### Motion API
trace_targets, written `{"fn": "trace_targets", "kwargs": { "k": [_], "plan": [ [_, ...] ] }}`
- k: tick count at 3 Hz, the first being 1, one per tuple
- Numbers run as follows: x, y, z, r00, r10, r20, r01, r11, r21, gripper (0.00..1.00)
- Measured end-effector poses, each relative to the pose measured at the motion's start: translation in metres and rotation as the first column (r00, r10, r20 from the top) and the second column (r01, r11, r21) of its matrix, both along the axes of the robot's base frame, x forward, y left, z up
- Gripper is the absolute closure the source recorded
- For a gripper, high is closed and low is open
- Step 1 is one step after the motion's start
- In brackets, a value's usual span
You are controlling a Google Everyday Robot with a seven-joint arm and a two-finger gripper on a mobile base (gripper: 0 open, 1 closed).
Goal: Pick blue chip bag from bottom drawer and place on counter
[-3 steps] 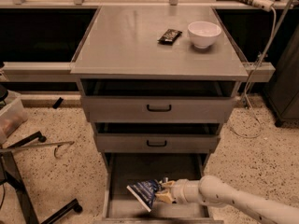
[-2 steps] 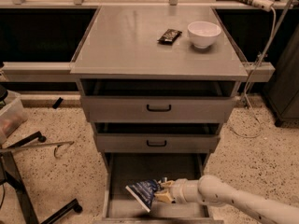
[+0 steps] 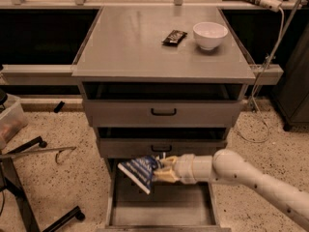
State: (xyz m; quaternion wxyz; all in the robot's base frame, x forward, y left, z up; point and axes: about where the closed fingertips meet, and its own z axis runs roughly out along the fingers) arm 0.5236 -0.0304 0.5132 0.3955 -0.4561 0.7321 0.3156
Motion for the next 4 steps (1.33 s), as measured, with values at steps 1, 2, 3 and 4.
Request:
{"fn": "trace_targets", "kwargs": {
  "k": [1,2,3,4],
  "plan": [
    [-0.01,0.003,0.117,0.9939,0.077,0.078,-0.08,0.996,0.039,1.0],
    [-0.019,0.008,0.126,0.9903,0.116,0.077,-0.118,0.993,0.03,1.0],
    [-0.018,0.008,0.126,0.9904,0.115,0.077,-0.117,0.993,0.031,1.0],
    [-0.011,0.013,0.138,0.9877,0.123,0.097,-0.127,0.991,0.035,1.0]
  ]
}}
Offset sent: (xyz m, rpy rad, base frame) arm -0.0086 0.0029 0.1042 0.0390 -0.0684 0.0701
